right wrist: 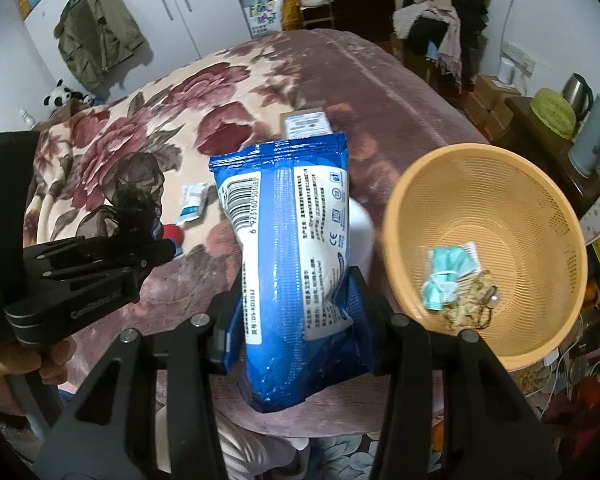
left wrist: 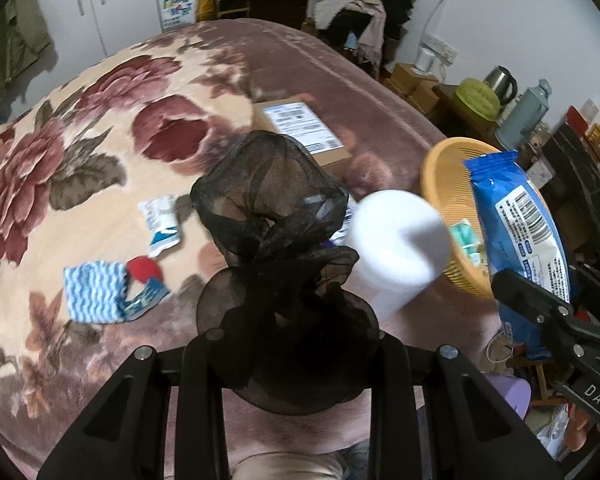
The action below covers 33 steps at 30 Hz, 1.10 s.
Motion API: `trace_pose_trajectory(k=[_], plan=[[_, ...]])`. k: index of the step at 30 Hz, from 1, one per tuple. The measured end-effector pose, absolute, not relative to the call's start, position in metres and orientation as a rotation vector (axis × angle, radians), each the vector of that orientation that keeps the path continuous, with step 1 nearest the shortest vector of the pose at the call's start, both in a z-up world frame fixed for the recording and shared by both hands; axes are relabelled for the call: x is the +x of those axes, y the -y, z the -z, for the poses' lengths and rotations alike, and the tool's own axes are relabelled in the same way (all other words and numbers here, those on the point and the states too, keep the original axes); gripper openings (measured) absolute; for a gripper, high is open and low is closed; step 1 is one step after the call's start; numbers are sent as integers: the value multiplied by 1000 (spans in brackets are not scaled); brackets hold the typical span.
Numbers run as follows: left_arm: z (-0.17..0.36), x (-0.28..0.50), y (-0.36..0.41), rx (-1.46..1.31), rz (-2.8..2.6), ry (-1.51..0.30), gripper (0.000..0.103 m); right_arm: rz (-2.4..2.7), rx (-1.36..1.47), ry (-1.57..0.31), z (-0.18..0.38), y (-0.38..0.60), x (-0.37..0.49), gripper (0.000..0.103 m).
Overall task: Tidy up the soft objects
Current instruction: 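Carry the scrunchie and blue packet to the orange basket and release both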
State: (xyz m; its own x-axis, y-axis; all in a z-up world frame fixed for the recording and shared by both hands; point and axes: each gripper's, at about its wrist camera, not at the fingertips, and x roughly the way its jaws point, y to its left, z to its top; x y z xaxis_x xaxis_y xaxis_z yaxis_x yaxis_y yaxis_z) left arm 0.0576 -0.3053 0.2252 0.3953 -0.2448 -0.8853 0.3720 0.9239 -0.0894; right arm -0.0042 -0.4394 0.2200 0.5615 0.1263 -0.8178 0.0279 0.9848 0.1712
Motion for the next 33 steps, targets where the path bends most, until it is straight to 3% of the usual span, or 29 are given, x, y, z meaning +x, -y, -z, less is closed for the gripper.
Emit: trace_pose_trajectory(k=[30,32,33], plan=[[-231,52,508,180,731,-1074,31,220,319,-937,-226,585,-32,46],[-227,51,518,172,749,-1067,38,235,325,-935,-225,591,-32,47],[-224,51,522,167,758,-1064,47,245,333,-925,-223,596,-31,48]])
